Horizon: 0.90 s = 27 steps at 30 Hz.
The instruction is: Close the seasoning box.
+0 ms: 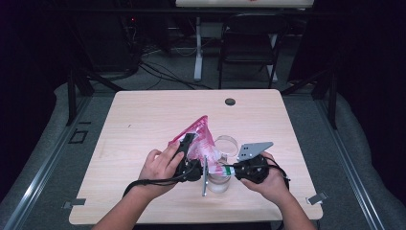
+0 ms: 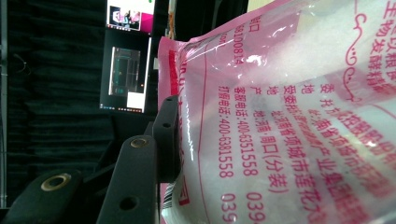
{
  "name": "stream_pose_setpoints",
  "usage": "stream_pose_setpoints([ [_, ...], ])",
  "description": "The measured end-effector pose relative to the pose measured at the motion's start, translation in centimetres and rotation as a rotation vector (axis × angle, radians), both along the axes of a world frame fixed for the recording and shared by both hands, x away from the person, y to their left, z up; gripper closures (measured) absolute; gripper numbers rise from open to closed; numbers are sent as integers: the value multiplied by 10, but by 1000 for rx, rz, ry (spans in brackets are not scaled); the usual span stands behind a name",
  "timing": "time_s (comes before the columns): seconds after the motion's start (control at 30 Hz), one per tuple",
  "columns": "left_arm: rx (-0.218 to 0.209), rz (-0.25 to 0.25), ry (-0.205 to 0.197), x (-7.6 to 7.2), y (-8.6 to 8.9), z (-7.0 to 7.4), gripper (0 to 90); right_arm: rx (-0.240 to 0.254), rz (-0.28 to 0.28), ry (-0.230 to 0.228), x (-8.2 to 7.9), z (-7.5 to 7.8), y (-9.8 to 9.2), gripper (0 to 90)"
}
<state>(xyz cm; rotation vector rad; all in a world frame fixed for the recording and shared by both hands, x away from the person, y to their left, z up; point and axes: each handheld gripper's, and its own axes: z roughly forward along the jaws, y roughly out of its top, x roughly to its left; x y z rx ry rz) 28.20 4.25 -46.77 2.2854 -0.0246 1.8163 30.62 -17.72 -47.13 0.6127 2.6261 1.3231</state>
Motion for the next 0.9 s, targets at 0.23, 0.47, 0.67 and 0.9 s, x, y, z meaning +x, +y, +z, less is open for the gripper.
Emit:
stream_pose_setpoints([
  [0.23, 4, -2, -6, -1, -1, 1, 615, -3, -3, -4, 0, 1, -1, 900],
  [0.47, 7, -4, -11, -1, -2, 2, 615, -5, -3, -4, 0, 1, -2, 900],
  [0.67, 4, -8, -14, -1, -2, 2, 615, -5, -2, -3, 0, 1, -2, 900],
  [0.9, 4, -8, -14, -1, -2, 3, 616, -7, -2, -4, 0, 0, -2, 900],
])
